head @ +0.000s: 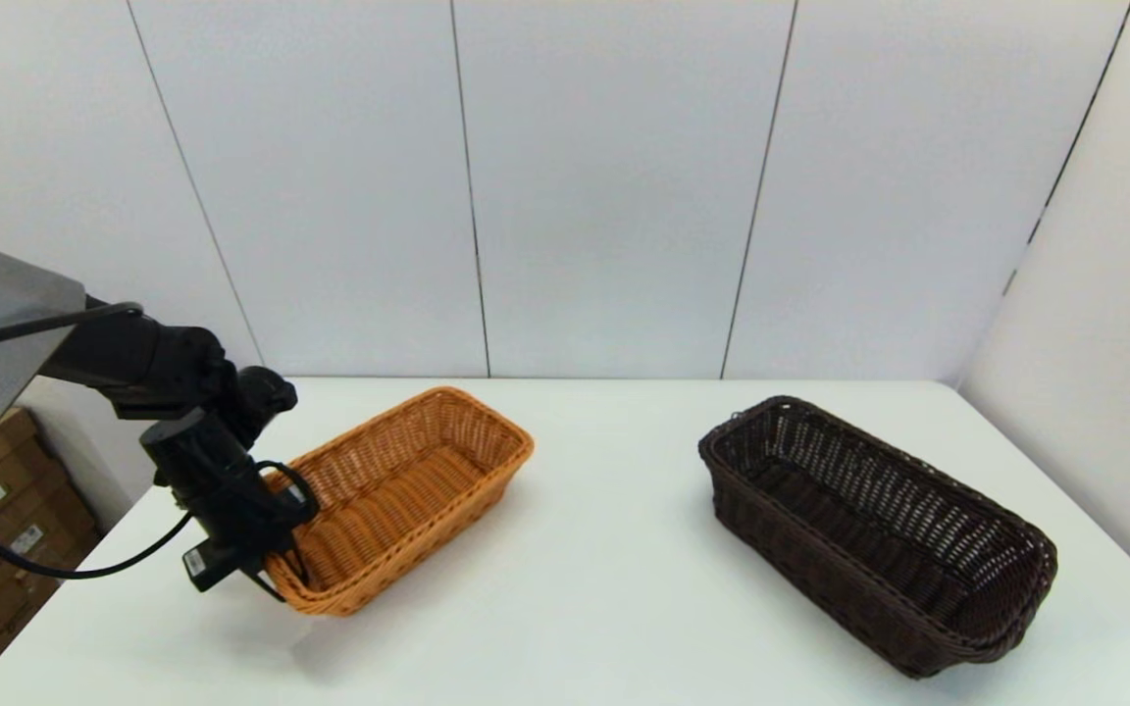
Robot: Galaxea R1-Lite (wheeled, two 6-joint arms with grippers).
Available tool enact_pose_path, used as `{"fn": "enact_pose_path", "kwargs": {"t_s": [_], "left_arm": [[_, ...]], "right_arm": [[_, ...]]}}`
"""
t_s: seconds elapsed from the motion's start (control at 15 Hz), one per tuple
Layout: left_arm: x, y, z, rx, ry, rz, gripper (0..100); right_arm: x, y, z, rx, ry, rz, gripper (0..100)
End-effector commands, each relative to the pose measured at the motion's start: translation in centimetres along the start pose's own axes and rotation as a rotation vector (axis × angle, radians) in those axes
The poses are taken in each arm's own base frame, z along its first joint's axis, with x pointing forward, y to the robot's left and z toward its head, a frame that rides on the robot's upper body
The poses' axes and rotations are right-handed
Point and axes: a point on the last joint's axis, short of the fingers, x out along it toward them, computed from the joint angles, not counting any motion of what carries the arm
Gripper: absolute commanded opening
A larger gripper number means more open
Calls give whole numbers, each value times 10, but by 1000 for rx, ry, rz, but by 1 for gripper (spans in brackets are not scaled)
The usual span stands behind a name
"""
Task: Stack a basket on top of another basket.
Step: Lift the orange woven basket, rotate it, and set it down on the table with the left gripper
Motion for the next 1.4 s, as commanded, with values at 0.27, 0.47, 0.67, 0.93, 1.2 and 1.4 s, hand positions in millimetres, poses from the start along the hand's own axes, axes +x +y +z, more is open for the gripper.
{"fn": "enact_pose_path", "kwargs": {"t_s": [0.27,0.47,0.67,0.93,1.2,1.4], "left_arm": [[-75,12,-19,64,-21,-275,0],[-111,23,-34,128,-9,-359,0],[-145,29,-53,234,-25,-425,0],[-170,32,-69,461,-57,-431,0],[-163,20,-75,705,-39,-375,0],[-143,-2,-76,864,6,-343,0]], "right_arm": [[0,0,0,0,2,-1,100],[0,0,0,0,2,1,100],[0,0,0,0,2,-1,100],[0,0,0,0,2,-1,100],[0,0,0,0,2,-1,100],[0,0,0,0,2,-1,100]]}}
